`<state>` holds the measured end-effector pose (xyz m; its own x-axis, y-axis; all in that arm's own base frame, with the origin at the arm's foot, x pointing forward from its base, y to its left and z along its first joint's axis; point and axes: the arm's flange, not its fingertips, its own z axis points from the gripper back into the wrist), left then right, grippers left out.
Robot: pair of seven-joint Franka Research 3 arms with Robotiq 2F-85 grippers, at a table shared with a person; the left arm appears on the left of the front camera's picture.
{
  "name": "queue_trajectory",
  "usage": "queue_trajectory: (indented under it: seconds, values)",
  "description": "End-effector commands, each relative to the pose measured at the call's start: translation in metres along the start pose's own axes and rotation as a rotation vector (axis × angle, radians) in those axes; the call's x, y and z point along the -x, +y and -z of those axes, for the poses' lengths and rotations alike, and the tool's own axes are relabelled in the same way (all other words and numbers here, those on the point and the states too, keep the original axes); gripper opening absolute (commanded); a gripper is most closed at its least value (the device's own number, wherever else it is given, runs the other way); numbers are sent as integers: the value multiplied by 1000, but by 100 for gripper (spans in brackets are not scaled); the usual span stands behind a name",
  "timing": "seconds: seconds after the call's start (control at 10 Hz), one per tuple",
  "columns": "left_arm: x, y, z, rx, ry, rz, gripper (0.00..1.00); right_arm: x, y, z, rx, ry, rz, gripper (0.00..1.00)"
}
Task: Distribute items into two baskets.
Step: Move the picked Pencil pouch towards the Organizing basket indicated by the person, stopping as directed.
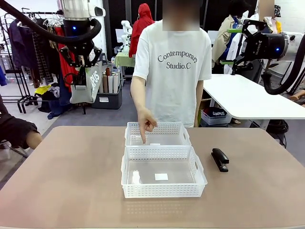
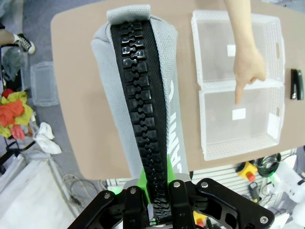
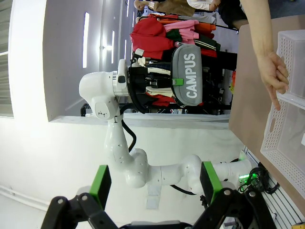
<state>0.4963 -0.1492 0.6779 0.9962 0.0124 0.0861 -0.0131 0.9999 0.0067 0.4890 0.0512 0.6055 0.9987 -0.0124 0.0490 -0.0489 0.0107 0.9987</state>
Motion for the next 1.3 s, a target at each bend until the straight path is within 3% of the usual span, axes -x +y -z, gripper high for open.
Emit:
queue_trajectory:
  seconds: [0.0,0.2,0.6,1.0,1.2]
  values:
    - [1,-1,-2,-24,78,123,0,0,2,0,-1,0,-3,100]
    - [10,-12,-3,-35,123,233,0,0,2,0,-1,0,-3,100]
    - [21,-43,5,-98,177,610,0,0,2,0,-1,0,-3,100]
    - [14,-73,20,-144,146,959,0,0,2,0,-1,0,-3,100]
    - [5,-92,31,-143,100,1057,0,0,2,0,-1,0,-3,100]
